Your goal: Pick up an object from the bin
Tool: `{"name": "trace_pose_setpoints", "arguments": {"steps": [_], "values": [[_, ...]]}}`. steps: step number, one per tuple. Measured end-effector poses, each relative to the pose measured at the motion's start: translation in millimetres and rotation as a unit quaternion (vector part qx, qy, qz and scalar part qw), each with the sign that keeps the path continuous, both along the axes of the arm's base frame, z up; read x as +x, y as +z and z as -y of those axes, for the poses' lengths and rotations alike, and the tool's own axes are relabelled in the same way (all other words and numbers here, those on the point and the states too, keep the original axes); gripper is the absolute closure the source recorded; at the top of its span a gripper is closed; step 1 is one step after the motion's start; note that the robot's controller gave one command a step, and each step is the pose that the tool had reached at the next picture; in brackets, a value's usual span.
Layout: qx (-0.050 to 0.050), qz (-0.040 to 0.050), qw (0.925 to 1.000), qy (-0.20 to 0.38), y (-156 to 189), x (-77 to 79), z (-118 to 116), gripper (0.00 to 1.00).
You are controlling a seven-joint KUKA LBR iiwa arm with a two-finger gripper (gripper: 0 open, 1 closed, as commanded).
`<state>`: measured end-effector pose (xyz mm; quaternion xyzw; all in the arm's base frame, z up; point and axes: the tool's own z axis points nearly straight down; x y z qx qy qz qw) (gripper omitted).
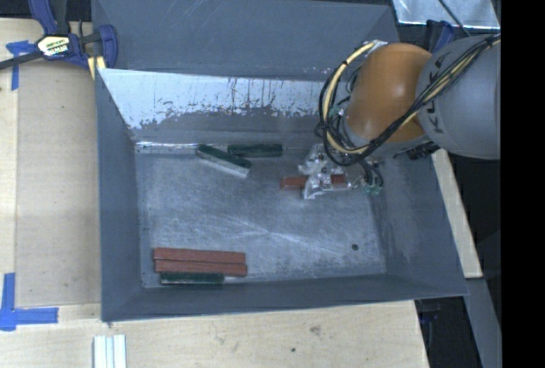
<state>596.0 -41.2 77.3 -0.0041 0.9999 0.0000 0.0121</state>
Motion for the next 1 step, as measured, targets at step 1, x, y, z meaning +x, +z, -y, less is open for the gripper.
{"name": "trace_pose_setpoints", "arguments": {"steps": [1], "values": [[0.0,-0.006,0.9997,-0.022,170.9,9.4,-10.7,1.0]]}}
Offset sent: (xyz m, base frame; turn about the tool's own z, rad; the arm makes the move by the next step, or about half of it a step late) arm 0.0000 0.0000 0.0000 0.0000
